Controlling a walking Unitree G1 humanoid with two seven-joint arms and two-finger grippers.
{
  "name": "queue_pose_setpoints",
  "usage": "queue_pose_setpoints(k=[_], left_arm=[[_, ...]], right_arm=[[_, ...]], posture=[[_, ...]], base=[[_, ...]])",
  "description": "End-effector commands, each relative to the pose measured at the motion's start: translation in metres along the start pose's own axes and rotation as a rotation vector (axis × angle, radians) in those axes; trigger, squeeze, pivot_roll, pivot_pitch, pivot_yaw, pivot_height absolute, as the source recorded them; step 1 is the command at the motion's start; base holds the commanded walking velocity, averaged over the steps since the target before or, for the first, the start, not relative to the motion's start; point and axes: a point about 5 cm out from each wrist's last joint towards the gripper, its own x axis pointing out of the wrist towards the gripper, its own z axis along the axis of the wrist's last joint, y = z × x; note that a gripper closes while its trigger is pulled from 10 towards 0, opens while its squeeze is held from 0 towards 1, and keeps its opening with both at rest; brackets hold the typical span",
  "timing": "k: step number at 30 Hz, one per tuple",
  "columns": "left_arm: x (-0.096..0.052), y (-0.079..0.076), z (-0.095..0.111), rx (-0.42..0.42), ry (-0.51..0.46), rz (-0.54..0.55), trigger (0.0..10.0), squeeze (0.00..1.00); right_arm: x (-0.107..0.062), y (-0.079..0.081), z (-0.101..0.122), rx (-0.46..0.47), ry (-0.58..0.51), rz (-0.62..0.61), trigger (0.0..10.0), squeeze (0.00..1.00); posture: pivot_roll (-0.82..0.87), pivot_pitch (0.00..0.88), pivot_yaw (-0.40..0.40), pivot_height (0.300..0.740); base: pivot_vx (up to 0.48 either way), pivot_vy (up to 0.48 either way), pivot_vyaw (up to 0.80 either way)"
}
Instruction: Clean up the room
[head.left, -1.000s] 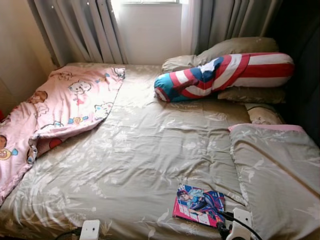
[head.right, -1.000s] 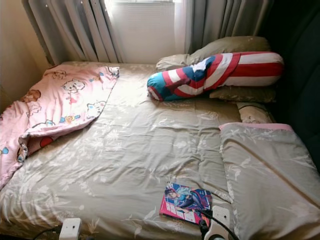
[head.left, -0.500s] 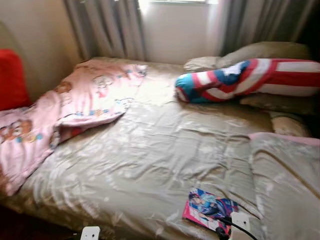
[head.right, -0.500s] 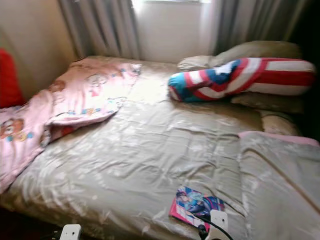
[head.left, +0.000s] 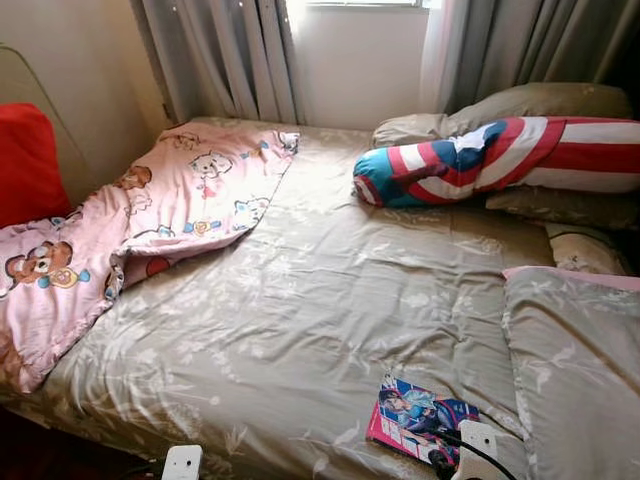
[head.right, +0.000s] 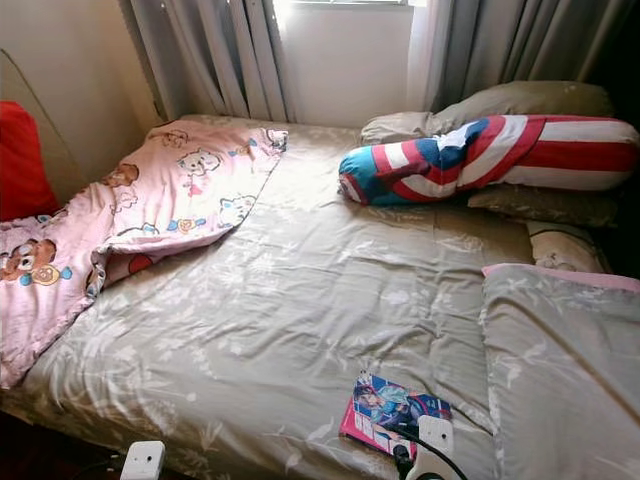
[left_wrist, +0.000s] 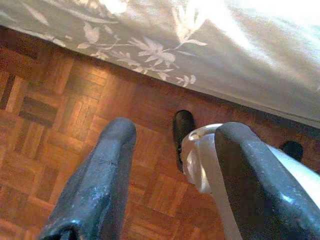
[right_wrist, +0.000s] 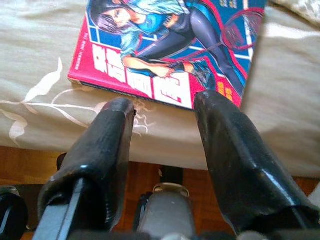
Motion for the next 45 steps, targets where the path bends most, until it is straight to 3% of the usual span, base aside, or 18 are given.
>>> queue_pose_setpoints(k=[1,45], left_arm=[[-0.001,0.004,-0.005,0.016,0.026,0.007,10.0,0.0],[-0.002,0.006,-0.006,0.023,0.029,0.001,10.0,0.0]], right_arm=[[0.001,0.006,0.001,-0.007,-0.005,0.024,10.0,0.0],[-0.002,0.007,-0.012,0.024,0.033,0.025,10.0,0.0]], posture=[[-0.02,0.054,0.017,0.74],[0.0,0.09,0.018,0.74]], base=[[0.0,0.334,0.8],[0.0,0.368,0.03]])
